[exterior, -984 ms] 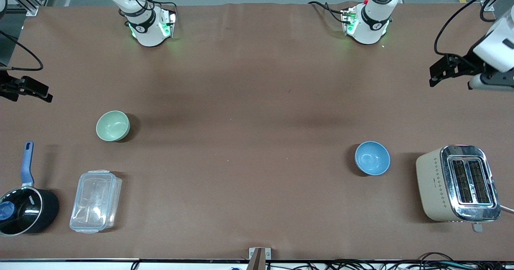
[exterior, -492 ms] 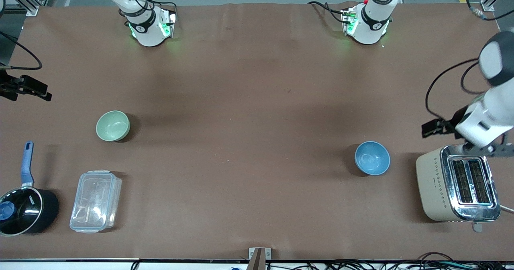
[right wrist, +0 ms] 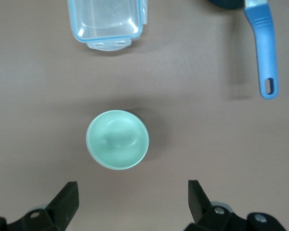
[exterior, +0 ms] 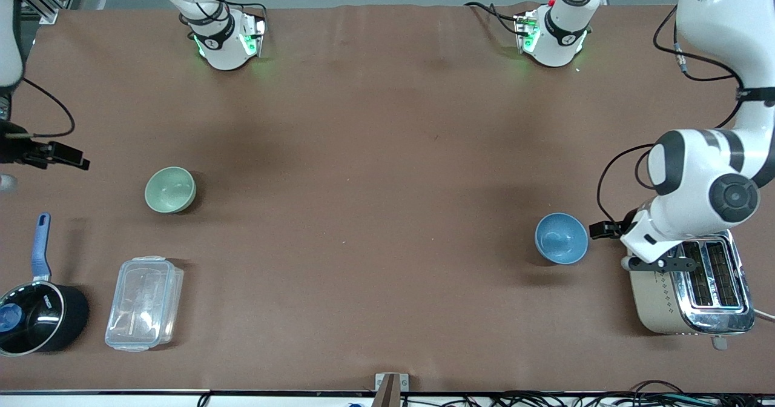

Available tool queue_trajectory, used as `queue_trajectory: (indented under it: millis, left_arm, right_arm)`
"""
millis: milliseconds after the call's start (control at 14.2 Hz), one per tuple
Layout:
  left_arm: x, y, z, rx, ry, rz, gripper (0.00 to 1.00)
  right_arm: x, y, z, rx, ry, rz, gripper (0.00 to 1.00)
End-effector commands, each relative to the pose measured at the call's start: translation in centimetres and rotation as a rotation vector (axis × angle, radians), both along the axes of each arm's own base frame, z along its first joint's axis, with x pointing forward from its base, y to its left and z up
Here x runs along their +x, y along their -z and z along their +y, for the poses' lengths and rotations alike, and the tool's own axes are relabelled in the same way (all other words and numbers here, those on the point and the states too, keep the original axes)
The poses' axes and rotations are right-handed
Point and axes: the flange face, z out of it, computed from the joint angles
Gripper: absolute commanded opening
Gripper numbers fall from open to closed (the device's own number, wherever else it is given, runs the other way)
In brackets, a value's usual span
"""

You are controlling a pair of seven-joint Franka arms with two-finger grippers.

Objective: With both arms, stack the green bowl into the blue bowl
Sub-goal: 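Reach the right gripper to the green bowl while the left gripper reaches the blue bowl, then grasp the green bowl with the right gripper while the left gripper grasps the blue bowl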

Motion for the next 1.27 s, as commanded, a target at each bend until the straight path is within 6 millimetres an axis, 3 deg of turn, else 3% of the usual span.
queue_trajectory:
  millis: [0, 211, 562, 703, 844, 1125, 1195]
  left_arm:
    - [-0.6, 2.6, -0.3, 0.011, 0.004, -0.015, 1.0]
    - [-1.0, 4.3, -0.6, 0.007, 0.009, -0.004, 0.89]
    - [-1.0, 7.9, -1.1, -0.003, 0.013, 0.002, 0.55]
    - [-1.0, 8.0, -1.2, -0.005, 0.011, 0.003, 0.33]
    - [-1.0, 8.0, -1.5, -0.006, 0.021, 0.003, 0.02]
    - [-0.9, 6.6, -2.4, -0.014, 0.029, -0.011, 0.0]
    - [-0.8, 5.2, -3.2, -0.023, 0.039, -0.026, 0.0]
  right_arm:
    - [-1.2, 4.3, -0.3, 0.022, -0.011, 0.01, 1.0]
    - [-0.8, 8.9, -0.5, 0.036, -0.008, 0.076, 1.0]
    - [-0.5, 16.7, -0.8, 0.027, -0.039, 0.085, 0.99]
    - [-1.1, 19.1, -0.3, 0.02, -0.043, 0.076, 0.96]
    - [-1.3, 21.0, -0.1, 0.021, -0.046, 0.088, 0.86]
    - [-2.1, 22.9, 0.6, 0.069, -0.006, 0.111, 0.58]
    - [-2.0, 22.9, 0.8, 0.069, -0.008, 0.111, 0.53]
